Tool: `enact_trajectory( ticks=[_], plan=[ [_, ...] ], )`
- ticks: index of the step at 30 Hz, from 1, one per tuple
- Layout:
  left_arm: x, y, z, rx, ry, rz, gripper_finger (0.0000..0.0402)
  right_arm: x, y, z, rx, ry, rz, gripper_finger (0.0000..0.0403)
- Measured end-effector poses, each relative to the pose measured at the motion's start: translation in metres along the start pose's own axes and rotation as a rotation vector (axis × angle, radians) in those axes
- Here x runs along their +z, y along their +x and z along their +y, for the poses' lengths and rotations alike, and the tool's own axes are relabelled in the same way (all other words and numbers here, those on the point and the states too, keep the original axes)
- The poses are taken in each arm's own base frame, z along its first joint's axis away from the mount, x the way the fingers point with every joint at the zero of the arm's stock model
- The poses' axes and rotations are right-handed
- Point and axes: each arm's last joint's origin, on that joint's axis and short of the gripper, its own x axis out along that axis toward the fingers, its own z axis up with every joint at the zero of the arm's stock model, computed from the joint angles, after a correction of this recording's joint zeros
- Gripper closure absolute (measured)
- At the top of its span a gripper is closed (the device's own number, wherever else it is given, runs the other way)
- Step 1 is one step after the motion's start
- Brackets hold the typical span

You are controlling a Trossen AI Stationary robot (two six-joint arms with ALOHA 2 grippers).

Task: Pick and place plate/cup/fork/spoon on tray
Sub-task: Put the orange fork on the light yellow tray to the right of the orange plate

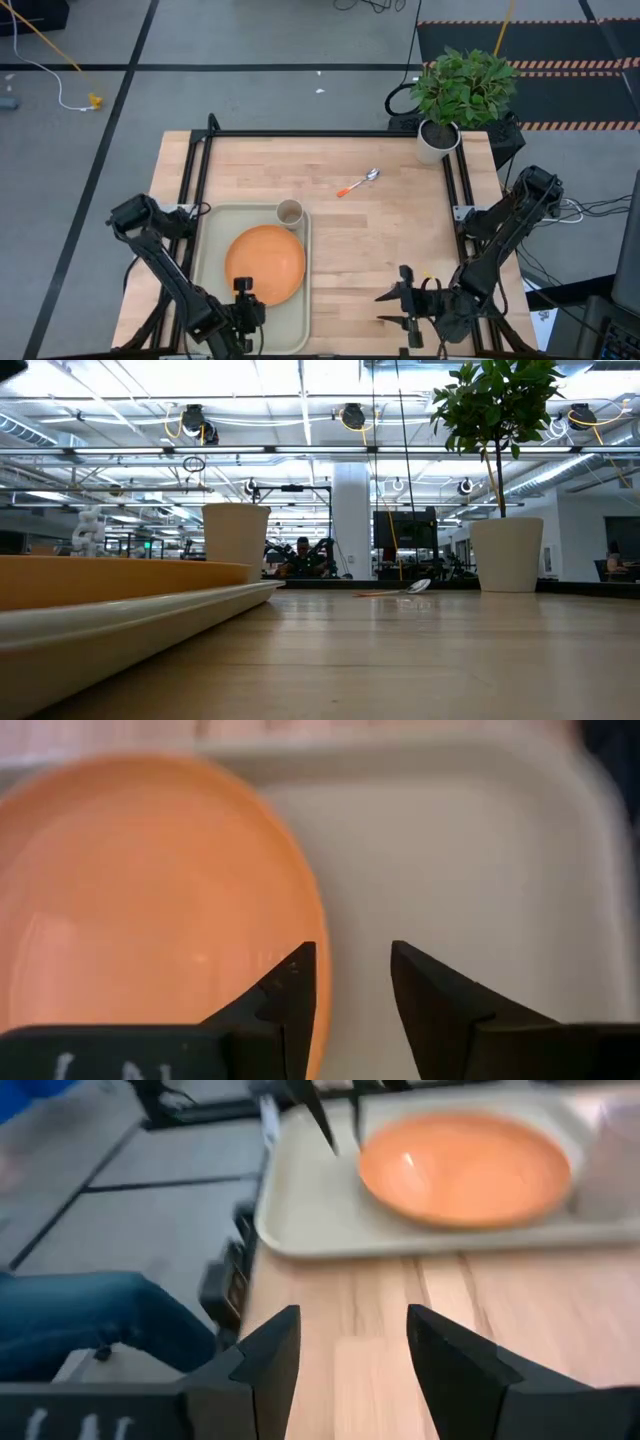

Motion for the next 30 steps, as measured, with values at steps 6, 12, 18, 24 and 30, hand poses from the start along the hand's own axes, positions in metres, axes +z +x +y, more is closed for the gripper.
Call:
enact_trajectory(
  ticks=[6, 12, 18, 24, 30],
  plan=[
    [0.020, -0.019, -0.002, -0.080, -0.025, -0.191, 0.0287, -0.030, 0.003, 0.000, -0.093, 0.082, 0.129, 0.0227],
    [0.039, -0.019, -0.007, -0.148, 0.017, -0.315, 0.0295, -0.055, 0.009, 0.001, -0.137, 0.056, 0.267, 0.0227],
    [0.048, -0.015, -0.003, -0.145, 0.017, -0.347, 0.0295, -0.069, -0.002, 0.007, -0.141, 0.030, 0.306, 0.0236],
    [0.053, -0.012, 0.002, -0.130, 0.013, -0.346, 0.0295, -0.089, -0.024, 0.005, -0.209, -0.002, 0.397, 0.0258],
    [0.059, -0.007, 0.009, -0.106, 0.018, -0.345, 0.0295, -0.101, -0.034, -0.008, -0.326, -0.008, 0.435, 0.0265]
  ],
)
